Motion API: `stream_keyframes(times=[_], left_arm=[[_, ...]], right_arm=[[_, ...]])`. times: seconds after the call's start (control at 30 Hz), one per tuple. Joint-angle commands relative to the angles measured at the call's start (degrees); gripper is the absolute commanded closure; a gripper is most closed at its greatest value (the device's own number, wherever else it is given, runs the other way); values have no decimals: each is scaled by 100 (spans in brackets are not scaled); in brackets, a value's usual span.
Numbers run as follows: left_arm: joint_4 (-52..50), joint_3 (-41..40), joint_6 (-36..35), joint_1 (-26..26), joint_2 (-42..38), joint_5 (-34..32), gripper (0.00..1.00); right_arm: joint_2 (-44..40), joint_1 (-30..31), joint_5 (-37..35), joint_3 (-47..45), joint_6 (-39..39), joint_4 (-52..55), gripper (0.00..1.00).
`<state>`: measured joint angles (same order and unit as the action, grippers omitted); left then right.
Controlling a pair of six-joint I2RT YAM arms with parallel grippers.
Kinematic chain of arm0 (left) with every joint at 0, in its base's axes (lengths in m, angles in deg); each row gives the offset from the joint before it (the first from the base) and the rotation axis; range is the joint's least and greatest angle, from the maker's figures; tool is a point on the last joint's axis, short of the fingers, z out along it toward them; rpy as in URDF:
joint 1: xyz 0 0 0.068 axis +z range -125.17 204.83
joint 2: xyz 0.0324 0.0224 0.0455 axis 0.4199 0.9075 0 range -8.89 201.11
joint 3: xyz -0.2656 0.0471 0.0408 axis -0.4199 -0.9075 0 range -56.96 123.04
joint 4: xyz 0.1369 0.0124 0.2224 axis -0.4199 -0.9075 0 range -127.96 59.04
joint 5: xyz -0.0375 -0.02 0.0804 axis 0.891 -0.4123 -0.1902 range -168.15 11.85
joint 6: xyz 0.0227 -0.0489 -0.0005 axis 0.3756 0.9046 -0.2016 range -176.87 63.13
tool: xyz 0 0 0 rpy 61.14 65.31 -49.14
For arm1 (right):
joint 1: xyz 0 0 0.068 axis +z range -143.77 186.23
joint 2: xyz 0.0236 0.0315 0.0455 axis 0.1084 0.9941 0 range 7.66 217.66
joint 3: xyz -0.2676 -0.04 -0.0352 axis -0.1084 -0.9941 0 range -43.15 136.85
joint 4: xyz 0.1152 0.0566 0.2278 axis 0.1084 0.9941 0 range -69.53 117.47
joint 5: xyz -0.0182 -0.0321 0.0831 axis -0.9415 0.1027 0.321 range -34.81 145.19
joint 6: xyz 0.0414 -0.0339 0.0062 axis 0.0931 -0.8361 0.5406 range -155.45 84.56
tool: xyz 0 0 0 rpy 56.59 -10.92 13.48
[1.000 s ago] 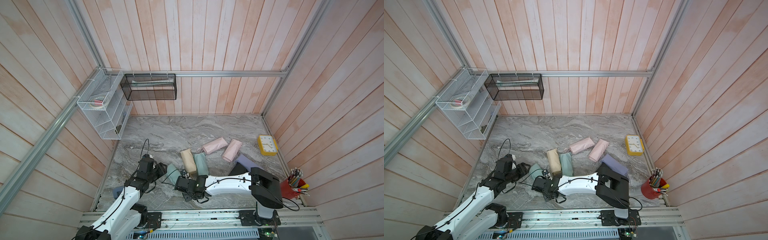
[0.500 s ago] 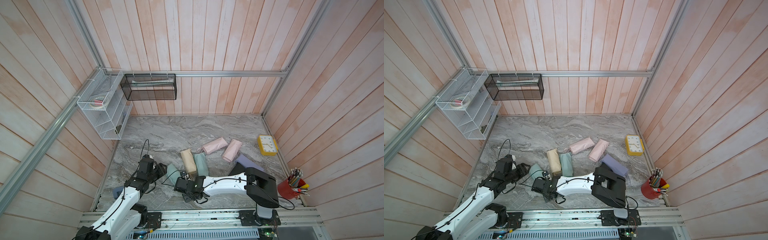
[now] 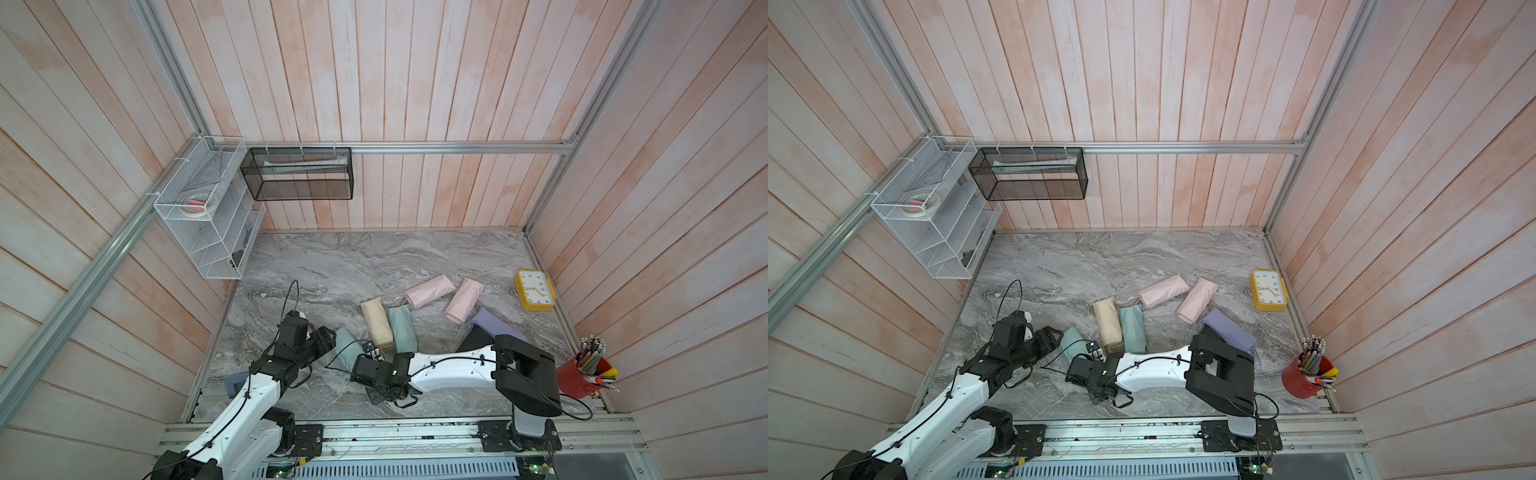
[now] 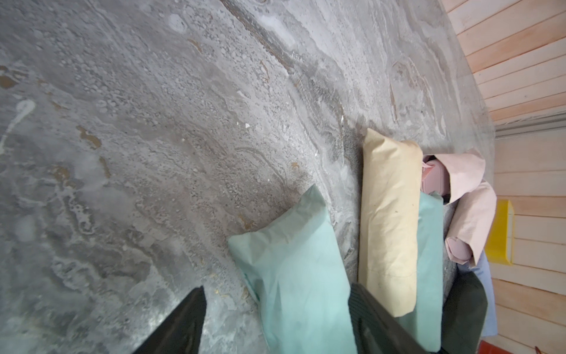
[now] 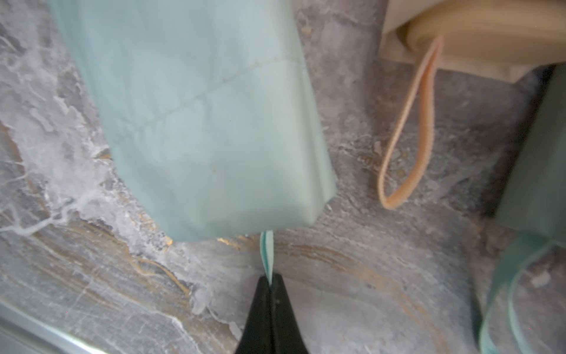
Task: Take umbrellas out of sleeves
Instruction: Take out the umbrella from the umbrella sleeve.
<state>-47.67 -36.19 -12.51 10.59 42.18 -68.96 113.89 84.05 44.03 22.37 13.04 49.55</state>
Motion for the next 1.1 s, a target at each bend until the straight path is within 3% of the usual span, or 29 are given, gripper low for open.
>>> stream_keyframes(times=[0.0, 0.43, 0.57, 0.63, 0.73, 0.8, 0.87, 0.9, 0.93, 1.07], left_arm=[[-7, 116, -135, 34, 140, 8, 23], [107, 689, -365, 47, 959, -117, 28], [199, 692, -349, 48, 1189, 71, 40], [200, 623, -319, 54, 1136, 83, 51], [59, 564, -348, 53, 1008, 2, 75], [-147, 575, -358, 54, 934, -120, 83], [-323, 574, -300, 61, 873, -159, 80], [-432, 583, -204, 76, 838, -141, 67], [-504, 593, -105, 81, 815, -85, 61], [-831, 713, 570, 92, 605, 126, 53]], right_arm=[[-184, -171, -149, -364, 79, 166, 100], [-670, -592, 70, -839, -601, -402, 100], [-647, -619, 158, -827, -717, -498, 100], [-648, -637, 181, -840, -727, -560, 100], [-639, -665, 167, -863, -709, -583, 100], [-639, -682, 167, -891, -718, -614, 100], [-635, -694, 169, -900, -718, -639, 100], [-638, -696, 163, -902, -716, -640, 100], [-639, -698, 163, -915, -710, -636, 100], [-672, -698, 143, -942, -684, -658, 100]])
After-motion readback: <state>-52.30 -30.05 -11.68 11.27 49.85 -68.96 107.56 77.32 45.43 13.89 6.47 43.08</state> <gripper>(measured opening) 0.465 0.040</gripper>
